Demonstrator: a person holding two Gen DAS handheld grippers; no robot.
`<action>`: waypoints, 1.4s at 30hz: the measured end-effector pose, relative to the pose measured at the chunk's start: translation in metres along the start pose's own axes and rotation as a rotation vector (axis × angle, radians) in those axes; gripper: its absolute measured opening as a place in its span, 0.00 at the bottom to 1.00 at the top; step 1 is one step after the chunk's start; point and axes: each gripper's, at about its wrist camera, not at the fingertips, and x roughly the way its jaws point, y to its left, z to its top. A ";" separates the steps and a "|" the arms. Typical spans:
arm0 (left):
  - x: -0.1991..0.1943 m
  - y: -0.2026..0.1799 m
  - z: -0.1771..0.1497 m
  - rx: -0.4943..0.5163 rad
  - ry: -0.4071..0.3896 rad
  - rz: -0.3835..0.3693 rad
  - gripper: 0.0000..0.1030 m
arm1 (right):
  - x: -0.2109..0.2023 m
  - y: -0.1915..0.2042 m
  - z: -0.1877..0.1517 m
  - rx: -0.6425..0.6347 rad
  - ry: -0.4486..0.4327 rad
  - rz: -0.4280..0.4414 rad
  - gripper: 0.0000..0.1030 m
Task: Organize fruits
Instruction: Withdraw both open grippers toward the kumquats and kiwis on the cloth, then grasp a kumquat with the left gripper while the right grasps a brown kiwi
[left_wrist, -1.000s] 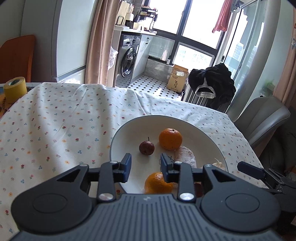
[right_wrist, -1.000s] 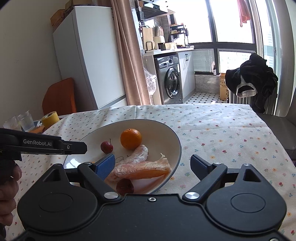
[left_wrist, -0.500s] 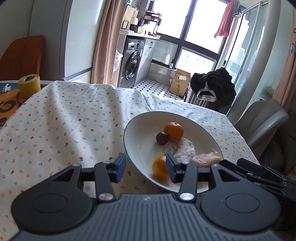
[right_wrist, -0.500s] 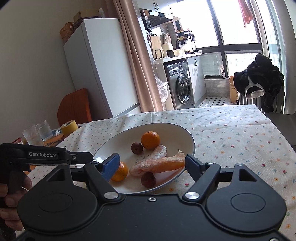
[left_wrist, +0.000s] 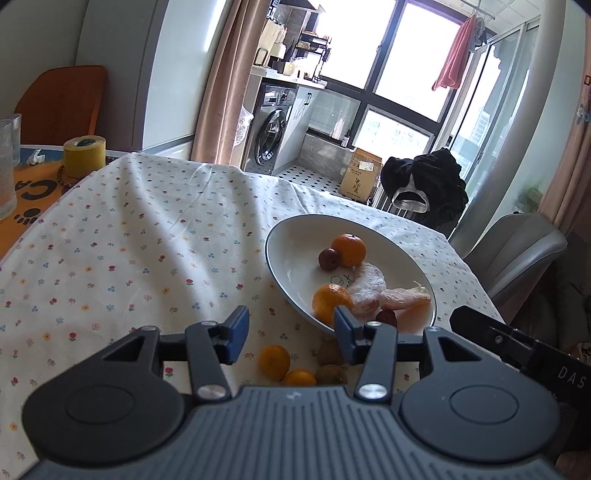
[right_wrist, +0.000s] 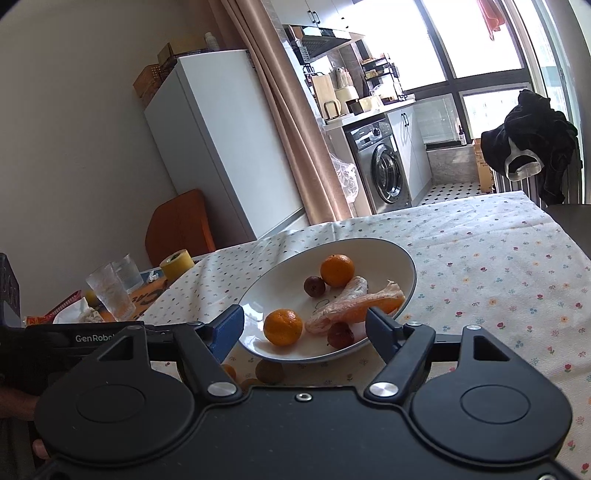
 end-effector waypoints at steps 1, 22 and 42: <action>-0.002 0.001 -0.001 -0.001 -0.001 -0.003 0.47 | -0.002 0.002 -0.001 -0.001 0.003 0.001 0.71; -0.004 0.018 -0.029 0.004 0.017 -0.045 0.43 | 0.014 0.028 -0.024 -0.073 0.113 0.009 0.56; 0.033 0.013 -0.041 0.009 0.115 -0.089 0.30 | 0.041 0.033 -0.040 -0.116 0.224 0.046 0.41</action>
